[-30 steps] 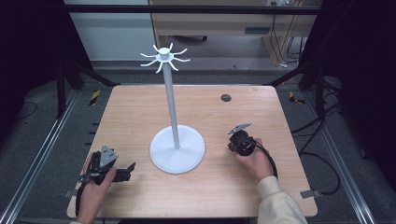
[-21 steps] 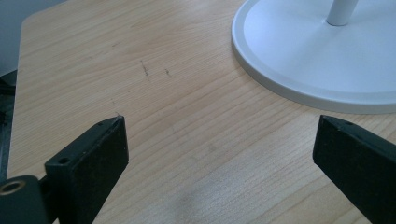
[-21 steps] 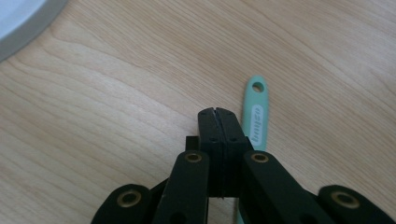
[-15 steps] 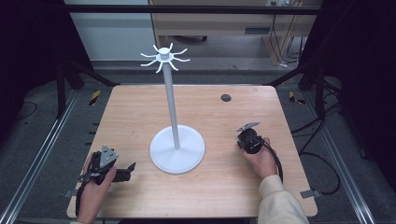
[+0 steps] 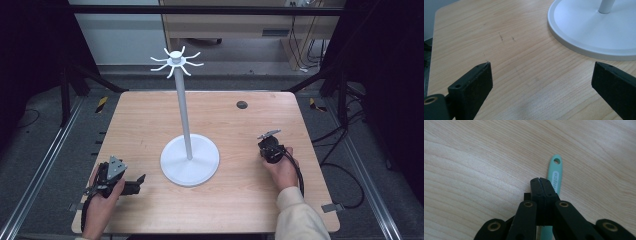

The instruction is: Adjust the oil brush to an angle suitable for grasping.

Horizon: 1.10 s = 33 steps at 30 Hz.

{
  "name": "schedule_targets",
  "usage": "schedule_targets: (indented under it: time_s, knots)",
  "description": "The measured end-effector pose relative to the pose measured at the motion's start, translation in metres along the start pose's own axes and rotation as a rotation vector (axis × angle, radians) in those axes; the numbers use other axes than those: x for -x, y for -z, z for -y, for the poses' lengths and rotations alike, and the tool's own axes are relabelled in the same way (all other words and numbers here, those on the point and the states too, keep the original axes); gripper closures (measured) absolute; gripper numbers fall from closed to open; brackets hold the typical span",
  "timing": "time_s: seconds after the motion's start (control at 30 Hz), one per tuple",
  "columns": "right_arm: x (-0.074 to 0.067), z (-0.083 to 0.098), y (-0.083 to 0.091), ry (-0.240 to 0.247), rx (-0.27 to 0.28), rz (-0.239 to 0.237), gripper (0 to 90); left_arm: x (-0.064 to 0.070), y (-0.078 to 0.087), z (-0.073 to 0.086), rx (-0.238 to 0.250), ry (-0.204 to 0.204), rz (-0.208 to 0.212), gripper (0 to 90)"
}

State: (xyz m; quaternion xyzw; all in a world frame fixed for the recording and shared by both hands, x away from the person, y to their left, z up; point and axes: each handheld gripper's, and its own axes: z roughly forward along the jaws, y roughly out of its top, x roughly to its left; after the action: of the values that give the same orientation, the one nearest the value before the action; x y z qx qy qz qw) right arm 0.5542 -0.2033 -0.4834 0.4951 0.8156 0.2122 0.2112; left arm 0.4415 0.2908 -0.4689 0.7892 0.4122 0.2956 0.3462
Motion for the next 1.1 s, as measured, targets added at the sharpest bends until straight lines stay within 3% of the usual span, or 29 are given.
schedule_targets:
  time_s: [0.13, 0.33, 0.6, 0.8, 1.1]
  knots:
    - [0.003, 0.0, 0.004, -0.028, 0.006, -0.017, 90.0, 0.0, 0.0, 0.0, 0.0, 0.0, 0.001, 3.0]
    - [0.012, 0.001, 0.03, -0.102, 0.035, -0.041, 86.7, 0.0, 0.0, 0.0, 0.001, 0.003, 0.003, 3.0]
    - [0.022, 0.012, 0.042, -0.152, -0.043, -0.067, 75.0, -0.001, 0.0, 0.0, 0.003, 0.016, -0.003, 2.9]
    - [0.025, 0.014, 0.041, -0.155, -0.098, -0.062, 64.4, -0.002, -0.001, 0.0, -0.001, 0.021, -0.008, 2.9]
    - [0.018, 0.015, 0.034, -0.101, -0.195, -0.067, 64.1, -0.001, 0.0, 0.0, 0.004, 0.019, 0.0, 2.9]
